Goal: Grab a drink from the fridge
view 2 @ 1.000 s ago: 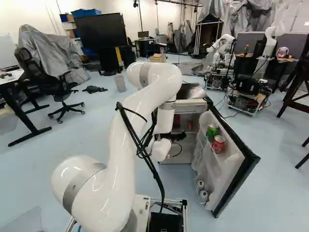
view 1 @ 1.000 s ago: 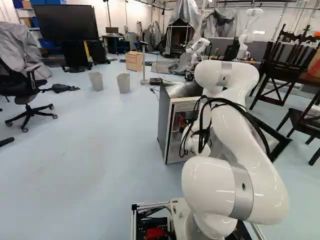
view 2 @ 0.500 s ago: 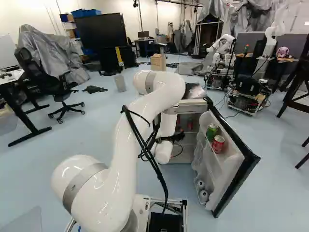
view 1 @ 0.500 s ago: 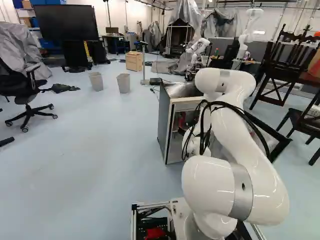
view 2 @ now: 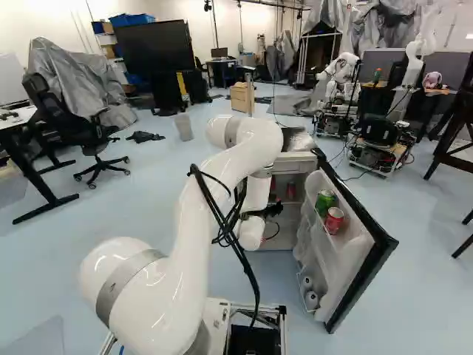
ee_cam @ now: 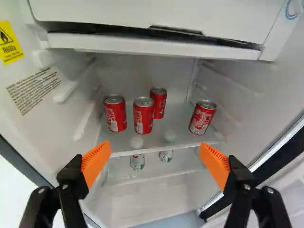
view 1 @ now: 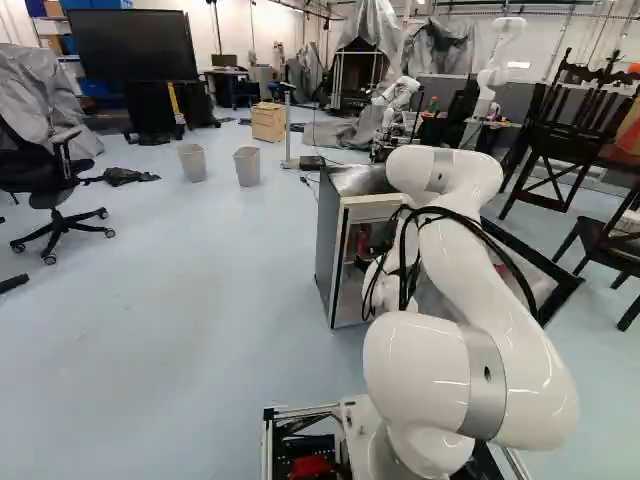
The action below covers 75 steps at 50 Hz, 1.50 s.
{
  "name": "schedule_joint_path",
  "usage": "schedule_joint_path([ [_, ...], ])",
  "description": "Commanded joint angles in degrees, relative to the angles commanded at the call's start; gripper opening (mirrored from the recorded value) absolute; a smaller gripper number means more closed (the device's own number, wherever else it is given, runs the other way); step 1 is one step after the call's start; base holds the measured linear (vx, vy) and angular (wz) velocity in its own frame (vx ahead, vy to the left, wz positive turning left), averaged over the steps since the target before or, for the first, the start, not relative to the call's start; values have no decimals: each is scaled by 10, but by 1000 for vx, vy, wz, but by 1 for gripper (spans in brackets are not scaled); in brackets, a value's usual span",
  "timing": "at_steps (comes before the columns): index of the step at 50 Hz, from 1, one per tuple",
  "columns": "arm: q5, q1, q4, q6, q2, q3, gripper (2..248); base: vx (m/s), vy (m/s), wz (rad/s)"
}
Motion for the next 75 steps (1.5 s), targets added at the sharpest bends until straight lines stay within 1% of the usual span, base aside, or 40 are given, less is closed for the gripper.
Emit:
schedule_joint_path([
  [12,-14,5,0,0,-24,-36,247,0,0,0],
  [35,-51,12,0,0,-48,-86,247,0,0,0],
  [47,-73,9,0,0,-56,-102,247,0,0,0],
  [60,-96,10,0,0,-63,-116,247,0,0,0],
  [75,-102,13,0,0,-72,-135,247,0,0,0],
])
